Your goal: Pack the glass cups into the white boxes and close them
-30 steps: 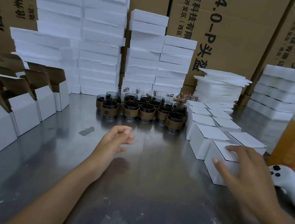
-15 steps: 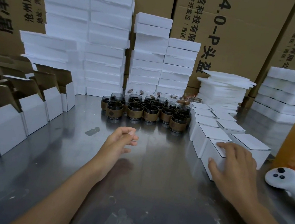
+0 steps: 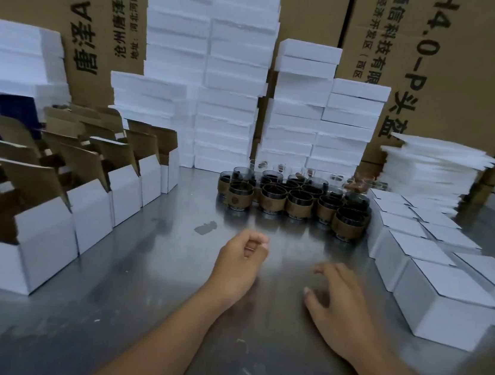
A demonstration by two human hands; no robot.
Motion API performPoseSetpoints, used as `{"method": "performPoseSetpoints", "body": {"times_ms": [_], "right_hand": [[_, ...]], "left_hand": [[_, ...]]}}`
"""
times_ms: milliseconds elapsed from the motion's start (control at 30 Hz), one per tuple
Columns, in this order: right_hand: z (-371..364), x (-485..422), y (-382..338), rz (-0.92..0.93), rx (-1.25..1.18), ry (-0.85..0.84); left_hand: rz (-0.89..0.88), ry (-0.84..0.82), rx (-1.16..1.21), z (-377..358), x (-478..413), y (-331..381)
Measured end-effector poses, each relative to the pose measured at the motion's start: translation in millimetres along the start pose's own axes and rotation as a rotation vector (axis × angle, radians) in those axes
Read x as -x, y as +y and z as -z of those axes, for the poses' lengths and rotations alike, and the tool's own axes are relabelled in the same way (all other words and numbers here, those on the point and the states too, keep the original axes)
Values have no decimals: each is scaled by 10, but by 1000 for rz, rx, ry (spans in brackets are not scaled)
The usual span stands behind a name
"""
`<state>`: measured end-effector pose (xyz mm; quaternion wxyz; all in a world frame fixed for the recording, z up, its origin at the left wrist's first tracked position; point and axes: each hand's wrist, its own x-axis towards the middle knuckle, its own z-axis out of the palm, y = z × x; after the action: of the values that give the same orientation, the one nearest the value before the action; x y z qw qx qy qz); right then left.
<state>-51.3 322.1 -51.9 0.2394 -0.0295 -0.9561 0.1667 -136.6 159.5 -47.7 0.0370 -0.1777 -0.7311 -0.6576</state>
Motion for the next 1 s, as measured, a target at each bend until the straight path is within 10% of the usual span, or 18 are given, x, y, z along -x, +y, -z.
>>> {"method": "performPoseSetpoints", "body": {"times_ms": [267, 467, 633, 1000], "right_hand": [[-11, -36, 42, 48, -3, -45], [-12, -42, 24, 84, -18, -44], [-18, -44, 24, 77, -20, -51], [7, -1, 1, 17, 14, -34]], "left_hand": [[-207, 24, -165, 272, 202, 219], [-479, 369, -600, 1173, 496, 430], [-377, 762, -906, 1915, 750, 375], [-197, 674, -927, 2037, 953, 271]]}}
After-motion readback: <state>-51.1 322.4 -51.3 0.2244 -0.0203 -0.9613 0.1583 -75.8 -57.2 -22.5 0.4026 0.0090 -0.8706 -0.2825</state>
